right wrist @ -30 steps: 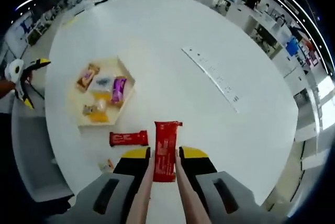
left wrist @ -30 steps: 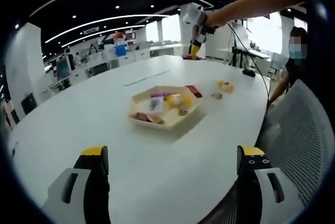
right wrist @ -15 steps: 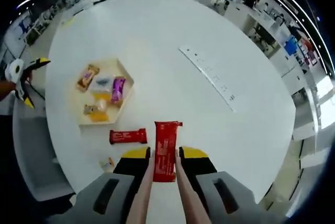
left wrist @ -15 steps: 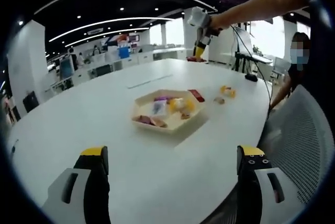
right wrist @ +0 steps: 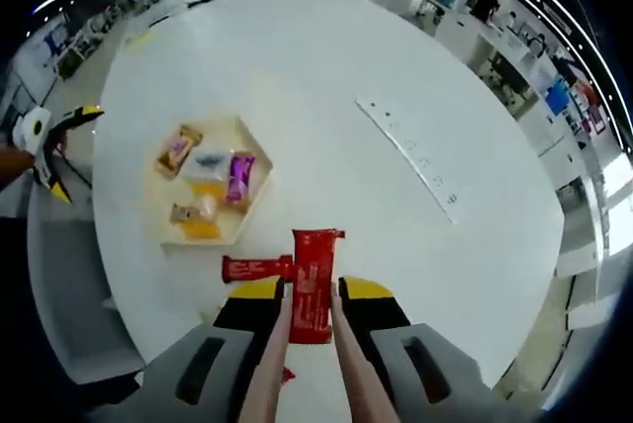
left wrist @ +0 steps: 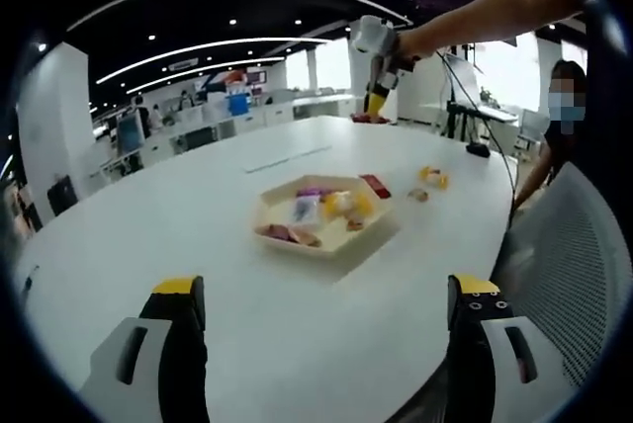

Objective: Place the target food into the container with the food tongs after gripping and lifting it, then release it inside without dropping or visibly crushing the food.

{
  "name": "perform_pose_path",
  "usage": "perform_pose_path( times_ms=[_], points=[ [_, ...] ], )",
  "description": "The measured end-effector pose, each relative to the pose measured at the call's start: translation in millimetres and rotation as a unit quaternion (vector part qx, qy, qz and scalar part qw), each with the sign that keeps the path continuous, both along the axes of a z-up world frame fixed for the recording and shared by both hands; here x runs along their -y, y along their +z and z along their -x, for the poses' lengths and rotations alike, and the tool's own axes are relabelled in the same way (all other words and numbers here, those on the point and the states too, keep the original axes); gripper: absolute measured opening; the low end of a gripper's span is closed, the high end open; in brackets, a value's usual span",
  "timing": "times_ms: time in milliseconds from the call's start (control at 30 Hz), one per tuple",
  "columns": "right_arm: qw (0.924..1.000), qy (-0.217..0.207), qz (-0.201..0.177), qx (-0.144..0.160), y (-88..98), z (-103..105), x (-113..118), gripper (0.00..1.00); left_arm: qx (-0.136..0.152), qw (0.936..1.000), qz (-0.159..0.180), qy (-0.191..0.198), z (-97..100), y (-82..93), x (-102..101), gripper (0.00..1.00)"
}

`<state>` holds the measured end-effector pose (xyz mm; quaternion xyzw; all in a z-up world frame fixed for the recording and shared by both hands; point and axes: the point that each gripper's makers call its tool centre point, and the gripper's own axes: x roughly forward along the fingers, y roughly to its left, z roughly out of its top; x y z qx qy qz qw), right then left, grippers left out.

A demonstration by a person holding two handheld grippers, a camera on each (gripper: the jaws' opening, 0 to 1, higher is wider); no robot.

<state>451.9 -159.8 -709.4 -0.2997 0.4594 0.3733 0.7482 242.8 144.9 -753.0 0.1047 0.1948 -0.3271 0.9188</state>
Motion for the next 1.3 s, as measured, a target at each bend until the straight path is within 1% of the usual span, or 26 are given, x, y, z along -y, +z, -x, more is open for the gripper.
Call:
perform_pose_path(
  times_ms=[133,167,233,433,733,967,1300],
  points=[
    [0.9999,0.009,-0.006,0.001,1.3,2.0,-12.2,0.21,-0.003,1.0,0.006,-0.001,0.7,0.5,1.1,0.99],
    [0.9999,0.011,-0.007,0.001,1.4,2.1,-14.4,0.21,-0.008,0.9998,0.015,-0.006,1.9,0.5,3.8,0.99],
    [0.9998,0.016,-0.01,0.003,3.2,4.1,-20.4,0.21,-0.006,0.9999,0.011,-0.007,1.9,0.2,3.6,0.99],
    [0.9994,0.031,-0.016,0.005,7.7,9.5,-36.6,0.21,-0.01,0.9998,0.016,-0.005,2.3,0.5,3.7,0.99],
    [0.9984,0.052,-0.022,0.004,13.2,15.9,-61.7,0.21,-0.003,0.9998,0.018,-0.001,0.5,3.5,2.5,1.0],
    [0.997,0.07,-0.032,0.008,23.4,23.0,-84.4,0.21,-0.001,0.9999,0.017,-0.002,0.6,3.3,2.6,0.99],
    [0.9952,0.09,-0.039,0.004,24.6,34.4,-110.0,0.21,-0.001,0.9999,0.017,-0.001,1.0,4.7,2.8,0.99]
  ],
)
